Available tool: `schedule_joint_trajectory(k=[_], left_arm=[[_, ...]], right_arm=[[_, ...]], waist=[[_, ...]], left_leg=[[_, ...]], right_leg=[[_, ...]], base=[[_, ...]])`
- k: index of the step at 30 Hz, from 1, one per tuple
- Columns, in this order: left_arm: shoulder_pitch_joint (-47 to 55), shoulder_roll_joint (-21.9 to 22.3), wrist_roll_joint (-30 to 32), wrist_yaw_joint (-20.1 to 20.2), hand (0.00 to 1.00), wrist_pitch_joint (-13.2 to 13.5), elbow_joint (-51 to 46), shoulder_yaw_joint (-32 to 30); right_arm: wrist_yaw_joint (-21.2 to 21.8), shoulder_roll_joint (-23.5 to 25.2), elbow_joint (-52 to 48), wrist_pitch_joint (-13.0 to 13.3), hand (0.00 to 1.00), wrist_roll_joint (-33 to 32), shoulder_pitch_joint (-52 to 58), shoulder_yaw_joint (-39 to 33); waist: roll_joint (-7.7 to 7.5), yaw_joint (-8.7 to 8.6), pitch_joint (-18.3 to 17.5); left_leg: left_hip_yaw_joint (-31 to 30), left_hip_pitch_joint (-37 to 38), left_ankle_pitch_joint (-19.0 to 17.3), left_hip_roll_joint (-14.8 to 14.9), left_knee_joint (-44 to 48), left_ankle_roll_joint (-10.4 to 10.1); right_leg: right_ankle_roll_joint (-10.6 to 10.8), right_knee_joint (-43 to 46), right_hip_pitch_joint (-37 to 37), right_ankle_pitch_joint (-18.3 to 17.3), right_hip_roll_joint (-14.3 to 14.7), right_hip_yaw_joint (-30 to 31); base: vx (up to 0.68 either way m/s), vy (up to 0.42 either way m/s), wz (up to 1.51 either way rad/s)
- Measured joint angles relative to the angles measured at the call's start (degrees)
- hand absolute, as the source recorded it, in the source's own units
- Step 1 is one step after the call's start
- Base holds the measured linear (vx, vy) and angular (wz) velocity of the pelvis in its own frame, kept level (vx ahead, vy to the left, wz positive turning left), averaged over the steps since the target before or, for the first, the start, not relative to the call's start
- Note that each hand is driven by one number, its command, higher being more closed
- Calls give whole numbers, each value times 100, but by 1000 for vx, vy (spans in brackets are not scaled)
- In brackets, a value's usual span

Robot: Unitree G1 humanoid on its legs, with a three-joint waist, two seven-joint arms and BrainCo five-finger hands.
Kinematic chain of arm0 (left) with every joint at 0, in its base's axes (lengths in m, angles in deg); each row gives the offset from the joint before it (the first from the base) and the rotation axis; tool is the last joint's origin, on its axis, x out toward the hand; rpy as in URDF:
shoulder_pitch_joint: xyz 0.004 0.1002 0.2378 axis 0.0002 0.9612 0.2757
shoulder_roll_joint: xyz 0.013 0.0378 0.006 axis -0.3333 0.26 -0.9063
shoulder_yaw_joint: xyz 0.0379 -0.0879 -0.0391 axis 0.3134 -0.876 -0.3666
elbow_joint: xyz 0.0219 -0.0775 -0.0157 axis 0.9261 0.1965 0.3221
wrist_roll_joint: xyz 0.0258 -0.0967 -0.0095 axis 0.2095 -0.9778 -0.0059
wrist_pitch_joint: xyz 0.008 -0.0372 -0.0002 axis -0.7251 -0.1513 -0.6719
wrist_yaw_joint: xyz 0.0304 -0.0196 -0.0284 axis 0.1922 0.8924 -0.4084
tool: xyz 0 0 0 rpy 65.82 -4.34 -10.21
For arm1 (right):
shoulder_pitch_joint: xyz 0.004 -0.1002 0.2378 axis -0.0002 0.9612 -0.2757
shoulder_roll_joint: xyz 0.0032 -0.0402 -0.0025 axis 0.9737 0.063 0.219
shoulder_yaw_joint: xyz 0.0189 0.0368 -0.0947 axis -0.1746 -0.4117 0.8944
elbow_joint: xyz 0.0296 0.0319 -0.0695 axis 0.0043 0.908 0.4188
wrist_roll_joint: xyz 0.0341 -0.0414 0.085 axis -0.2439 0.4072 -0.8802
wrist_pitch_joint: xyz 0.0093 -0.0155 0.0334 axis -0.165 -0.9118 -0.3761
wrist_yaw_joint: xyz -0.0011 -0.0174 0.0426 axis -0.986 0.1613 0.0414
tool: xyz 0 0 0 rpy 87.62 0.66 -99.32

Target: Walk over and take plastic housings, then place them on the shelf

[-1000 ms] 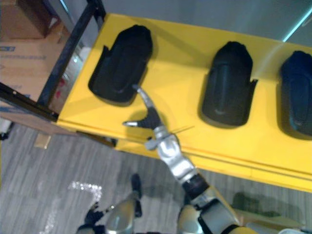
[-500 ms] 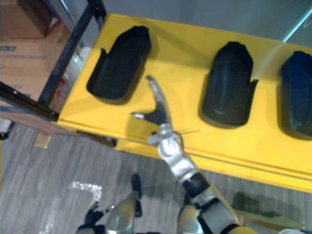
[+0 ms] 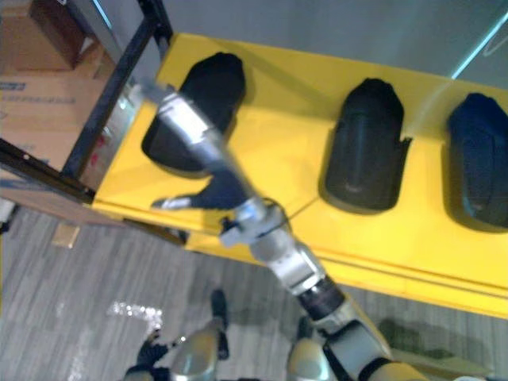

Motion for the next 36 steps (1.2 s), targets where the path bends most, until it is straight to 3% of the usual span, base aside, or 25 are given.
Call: schedule_joint_trajectory(k=[1,2,4,5,7,12,16,22,30,36], left_arm=[[1,-14,0,0,0,-1,0,-3],[1,-29,6,-1,0,1,-5,-6],[4,-51,7,0,0,-2,-9,-33],[10,-61,57,-2,0,-9,-13,-59],[29,-82,221,-5,0,-23,-33,-103],[32,-114,394,-17,0,-61,-68,-109],[43,-136,409,-20,0,-269,-160,-111],[49,-142,442,-14,0,-473,-224,-110],[77,-143,503,137,0,-680,-296,-111],[98,-149,587,212,0,-719,-389,-113]], right_arm=[[228,1,2,-172,0,-16,-54,186],[555,0,18,-503,0,-59,-105,369],[844,-1,53,-970,0,-97,-172,472],[954,-5,112,-1271,0,76,-243,503],[1033,-30,389,-1634,0,524,-454,639],[905,-469,719,-2164,0,1501,-677,517],[319,-819,756,-2286,0,2074,-814,-172],[-98,-1290,755,-2415,0,2345,-1032,-760],[-67,-1601,756,-2202,0,2128,-1057,-960],[672,-1674,755,-2117,0,1813,-1088,-913]], waist=[[-24,32,-14],[-84,101,-49],[-155,214,-93],[-205,238,-123],[-264,237,-159],[-326,266,-203],[-358,265,-230],[-366,265,-331],[-359,265,-509],[-358,285,-509]], left_leg=[[-31,-2,1,-2,-1,-1],[-62,0,1,-9,-2,-2],[-76,-2,1,-13,-2,-1],[-92,-12,3,-21,-3,-2],[-110,-13,8,-27,-3,-7],[-212,-93,64,-24,-7,-10],[-209,-87,76,14,-8,-23],[-203,-88,88,57,-9,-42],[-183,-72,107,130,-9,-69],[-176,-68,119,182,-10,-89]], right_leg=[[0,-11,28,0,1,-41],[0,-33,74,-1,0,-82],[0,-34,82,-1,0,-94],[0,-33,82,-1,-2,-105],[1,-30,88,0,-5,-111],[2,-29,87,4,11,-240],[-12,-34,88,16,44,-228],[-25,-78,90,39,94,-207],[-66,-128,102,79,174,-158],[-93,-126,91,97,215,-155]], base=[[-6,5,18],[-4,5,15],[-7,7,8],[-12,8,5],[-17,8,4],[-16,1,12],[0,0,0],[2,-2,-1],[0,-8,-3],[-23,-6,-2]])
